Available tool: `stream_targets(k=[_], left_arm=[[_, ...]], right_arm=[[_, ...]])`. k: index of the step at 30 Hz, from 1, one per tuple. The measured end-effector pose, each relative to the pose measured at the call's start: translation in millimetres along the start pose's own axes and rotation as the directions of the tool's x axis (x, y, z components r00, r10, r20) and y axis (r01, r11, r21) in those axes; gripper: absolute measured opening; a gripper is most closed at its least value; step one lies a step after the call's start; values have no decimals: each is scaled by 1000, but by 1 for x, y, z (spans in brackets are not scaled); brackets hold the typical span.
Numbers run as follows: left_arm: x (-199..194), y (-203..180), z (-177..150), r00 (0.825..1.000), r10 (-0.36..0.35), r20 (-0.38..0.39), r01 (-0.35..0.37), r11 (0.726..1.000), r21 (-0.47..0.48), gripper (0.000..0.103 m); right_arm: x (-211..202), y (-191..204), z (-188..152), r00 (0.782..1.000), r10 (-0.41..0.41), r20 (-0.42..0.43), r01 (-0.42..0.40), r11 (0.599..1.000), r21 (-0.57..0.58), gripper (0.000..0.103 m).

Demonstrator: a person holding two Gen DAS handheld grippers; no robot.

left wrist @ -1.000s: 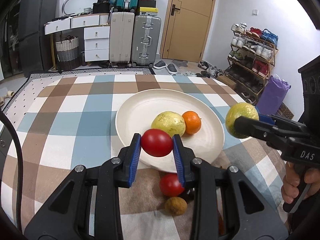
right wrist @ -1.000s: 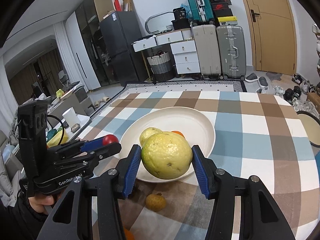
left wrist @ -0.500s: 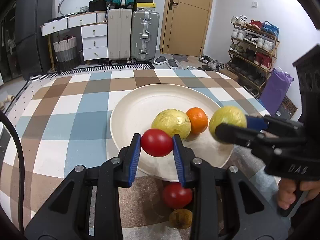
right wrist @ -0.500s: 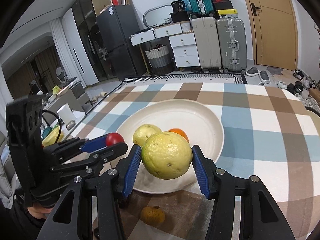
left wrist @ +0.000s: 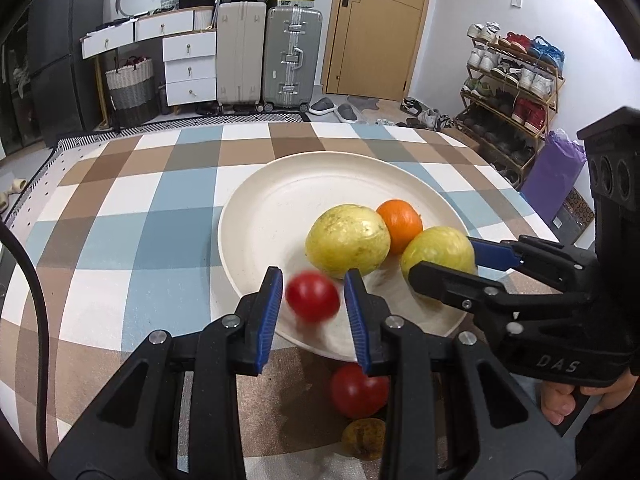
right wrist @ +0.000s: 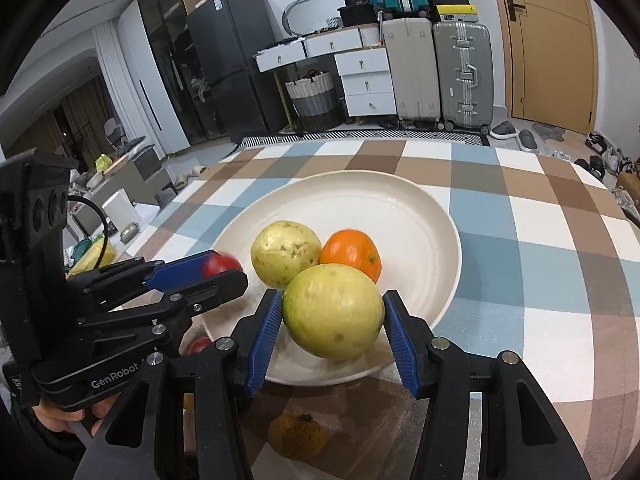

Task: Organize fruits
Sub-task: 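Open both tools releasing the fruits on the plate and withdraw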

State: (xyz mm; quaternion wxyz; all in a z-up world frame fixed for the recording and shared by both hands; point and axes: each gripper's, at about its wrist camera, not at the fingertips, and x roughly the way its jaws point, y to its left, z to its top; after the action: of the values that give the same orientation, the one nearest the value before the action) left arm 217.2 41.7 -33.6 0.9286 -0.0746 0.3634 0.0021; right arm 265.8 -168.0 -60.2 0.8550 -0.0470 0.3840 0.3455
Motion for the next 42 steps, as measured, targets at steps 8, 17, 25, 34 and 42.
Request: stream_targets(k=[8, 17, 25, 34, 42], left_arm=[[2, 5, 0, 1000, 8, -5, -9, 1000, -23, 29], [-18, 10, -5, 998, 31, 52, -29, 999, -46, 70], [-39, 12, -10, 992, 84, 94, -78, 995, -58, 103], [-57, 16, -19, 992, 85, 95, -79, 995, -66, 103], [-71, 18, -39, 993, 99, 70, -94, 994, -62, 103]], right_arm=[[-4, -8, 5, 998, -45, 44, 44, 998, 34, 53], [-21, -26, 8, 989, -108, 104, 99, 991, 89, 74], [-24, -20, 3, 994, -67, 91, 61, 996, 67, 97], [-37, -20, -8, 995, -55, 78, 52, 998, 46, 103], [-52, -22, -24, 998, -31, 49, 29, 998, 51, 103]])
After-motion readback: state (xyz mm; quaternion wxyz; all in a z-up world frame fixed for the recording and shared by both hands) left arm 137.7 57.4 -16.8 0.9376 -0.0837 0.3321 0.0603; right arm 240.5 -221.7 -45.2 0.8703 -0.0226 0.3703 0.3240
